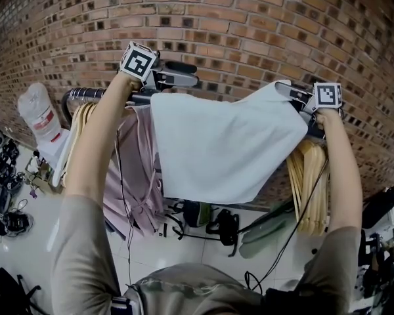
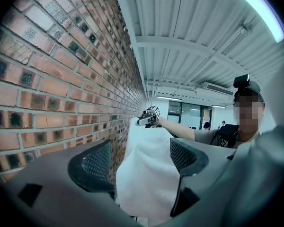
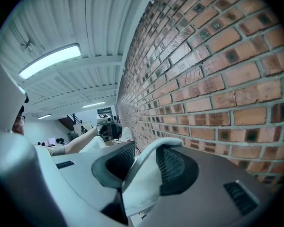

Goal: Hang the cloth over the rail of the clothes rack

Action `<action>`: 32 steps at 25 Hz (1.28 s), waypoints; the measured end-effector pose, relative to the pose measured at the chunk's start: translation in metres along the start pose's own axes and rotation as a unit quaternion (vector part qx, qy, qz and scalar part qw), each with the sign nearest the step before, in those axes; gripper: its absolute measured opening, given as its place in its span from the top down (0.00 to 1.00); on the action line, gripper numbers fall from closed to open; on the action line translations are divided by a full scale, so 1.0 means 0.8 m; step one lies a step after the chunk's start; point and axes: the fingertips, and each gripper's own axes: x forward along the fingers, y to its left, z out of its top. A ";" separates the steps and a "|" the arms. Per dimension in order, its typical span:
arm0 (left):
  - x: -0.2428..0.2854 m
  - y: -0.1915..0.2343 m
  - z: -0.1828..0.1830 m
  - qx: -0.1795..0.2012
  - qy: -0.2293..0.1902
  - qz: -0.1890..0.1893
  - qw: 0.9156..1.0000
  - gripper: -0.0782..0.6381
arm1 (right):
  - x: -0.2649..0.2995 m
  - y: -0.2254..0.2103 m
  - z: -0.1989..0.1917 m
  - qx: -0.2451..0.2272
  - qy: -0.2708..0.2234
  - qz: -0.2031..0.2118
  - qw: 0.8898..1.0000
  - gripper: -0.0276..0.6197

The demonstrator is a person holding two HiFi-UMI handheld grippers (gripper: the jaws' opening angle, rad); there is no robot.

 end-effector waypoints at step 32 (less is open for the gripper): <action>0.002 -0.002 -0.004 0.000 0.009 -0.010 1.000 0.35 | -0.004 -0.006 0.003 -0.040 -0.004 -0.032 0.999 0.52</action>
